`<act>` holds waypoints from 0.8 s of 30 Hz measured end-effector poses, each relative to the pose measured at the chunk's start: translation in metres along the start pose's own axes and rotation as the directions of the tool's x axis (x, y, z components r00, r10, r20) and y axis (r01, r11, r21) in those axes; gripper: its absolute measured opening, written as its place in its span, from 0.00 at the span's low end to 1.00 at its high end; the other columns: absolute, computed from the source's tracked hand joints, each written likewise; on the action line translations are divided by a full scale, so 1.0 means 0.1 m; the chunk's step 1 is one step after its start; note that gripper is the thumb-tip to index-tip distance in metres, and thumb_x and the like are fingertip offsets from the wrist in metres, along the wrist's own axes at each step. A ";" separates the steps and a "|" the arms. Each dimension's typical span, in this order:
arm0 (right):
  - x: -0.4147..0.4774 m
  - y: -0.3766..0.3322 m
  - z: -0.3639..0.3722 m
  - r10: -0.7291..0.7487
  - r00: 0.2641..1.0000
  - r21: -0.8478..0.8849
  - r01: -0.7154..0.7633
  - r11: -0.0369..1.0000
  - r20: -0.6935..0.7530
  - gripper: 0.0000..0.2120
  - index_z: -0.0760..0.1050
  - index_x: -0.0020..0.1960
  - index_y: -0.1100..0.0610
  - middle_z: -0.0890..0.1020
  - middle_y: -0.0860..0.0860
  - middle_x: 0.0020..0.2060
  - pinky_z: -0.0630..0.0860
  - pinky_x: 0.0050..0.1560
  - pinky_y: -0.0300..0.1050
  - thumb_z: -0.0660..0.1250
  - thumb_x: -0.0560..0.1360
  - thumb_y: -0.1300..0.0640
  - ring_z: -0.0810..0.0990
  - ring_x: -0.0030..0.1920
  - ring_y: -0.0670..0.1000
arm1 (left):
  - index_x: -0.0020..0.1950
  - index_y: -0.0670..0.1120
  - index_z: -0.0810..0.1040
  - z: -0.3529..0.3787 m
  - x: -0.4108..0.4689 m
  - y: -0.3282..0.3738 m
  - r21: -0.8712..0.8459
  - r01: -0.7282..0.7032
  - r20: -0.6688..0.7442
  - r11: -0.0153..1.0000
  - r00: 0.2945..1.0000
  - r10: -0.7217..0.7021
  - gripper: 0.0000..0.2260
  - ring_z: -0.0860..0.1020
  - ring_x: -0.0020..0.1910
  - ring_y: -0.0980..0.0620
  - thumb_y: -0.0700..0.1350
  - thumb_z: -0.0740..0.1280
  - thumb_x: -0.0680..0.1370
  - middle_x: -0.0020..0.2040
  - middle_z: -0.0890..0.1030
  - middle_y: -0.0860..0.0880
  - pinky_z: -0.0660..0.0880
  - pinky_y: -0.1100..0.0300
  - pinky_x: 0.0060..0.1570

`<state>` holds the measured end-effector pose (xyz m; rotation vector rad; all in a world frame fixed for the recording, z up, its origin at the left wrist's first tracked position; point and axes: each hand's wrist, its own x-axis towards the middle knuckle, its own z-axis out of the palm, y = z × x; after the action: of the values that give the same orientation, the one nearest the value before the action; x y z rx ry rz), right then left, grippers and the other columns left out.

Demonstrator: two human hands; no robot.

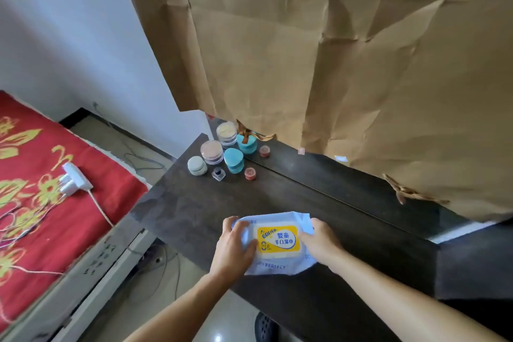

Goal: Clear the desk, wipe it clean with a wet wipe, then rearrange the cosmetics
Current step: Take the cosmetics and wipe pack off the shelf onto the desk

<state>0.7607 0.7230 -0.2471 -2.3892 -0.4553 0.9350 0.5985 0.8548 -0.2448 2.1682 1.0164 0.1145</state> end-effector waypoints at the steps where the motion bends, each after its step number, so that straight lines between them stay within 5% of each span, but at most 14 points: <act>1: 0.11 -0.16 0.09 -0.021 1.000 -0.042 0.022 0.999 0.017 0.07 0.73 0.51 0.55 0.79 0.50 0.46 0.75 0.43 0.46 0.62 0.75 0.54 0.79 0.46 0.53 | 0.61 0.48 0.74 -0.08 0.09 -0.11 -0.007 0.035 -0.018 0.999 0.999 -0.035 0.16 0.76 0.52 0.48 0.45 0.68 0.74 0.63 0.67 0.50 0.70 0.62 0.51; 9: 0.93 -1.23 0.78 -0.173 0.973 -0.277 0.210 0.937 0.153 0.10 0.62 0.37 0.53 0.76 0.54 0.45 0.71 0.44 0.49 0.60 0.74 0.59 0.75 0.47 0.57 | 0.58 0.43 0.77 -0.37 0.53 -0.95 -0.169 0.327 -0.163 0.930 0.921 -0.353 0.15 0.78 0.37 0.50 0.39 0.70 0.72 0.54 0.69 0.51 0.69 0.64 0.45; 12: 1.09 -1.42 1.00 -0.239 0.951 -0.351 0.297 0.888 0.198 0.02 0.67 0.44 0.56 0.79 0.56 0.49 0.68 0.43 0.46 0.58 0.74 0.61 0.76 0.52 0.60 | 0.58 0.45 0.76 -0.39 0.56 -1.14 -0.157 0.404 -0.173 0.901 0.887 -0.428 0.14 0.76 0.37 0.51 0.42 0.69 0.73 0.54 0.68 0.52 0.68 0.63 0.42; 15: 1.16 -1.48 1.12 -0.269 0.931 -0.428 0.354 0.832 0.246 0.14 0.69 0.60 0.54 0.77 0.55 0.57 0.70 0.51 0.50 0.55 0.76 0.62 0.75 0.58 0.60 | 0.57 0.49 0.74 -0.41 0.57 -1.23 -0.021 0.441 -0.149 0.897 0.886 -0.439 0.14 0.75 0.39 0.51 0.49 0.68 0.73 0.52 0.67 0.53 0.67 0.60 0.37; 20: 1.21 -1.40 1.01 -0.236 0.939 -0.576 0.340 0.743 0.250 0.24 0.58 0.73 0.48 0.70 0.55 0.65 0.66 0.61 0.55 0.57 0.79 0.51 0.69 0.64 0.58 | 0.48 0.46 0.79 -0.38 0.59 -1.22 0.426 0.271 -0.190 0.863 0.960 -0.208 0.11 0.72 0.59 0.41 0.48 0.72 0.68 0.58 0.75 0.44 0.71 0.51 0.50; 24: 1.02 -1.16 0.67 -0.348 0.930 -0.500 0.359 0.788 0.118 0.23 0.60 0.72 0.49 0.72 0.53 0.64 0.69 0.61 0.52 0.58 0.79 0.48 0.70 0.64 0.55 | 0.44 0.46 0.80 -0.33 0.64 -0.87 0.521 0.049 -0.147 0.852 0.989 0.033 0.12 0.76 0.52 0.40 0.45 0.75 0.63 0.54 0.78 0.43 0.74 0.48 0.48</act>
<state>0.7728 0.8888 -0.2742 -2.6098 -1.2560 0.7236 0.5751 0.9557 -0.2904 2.6818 1.2540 -0.0078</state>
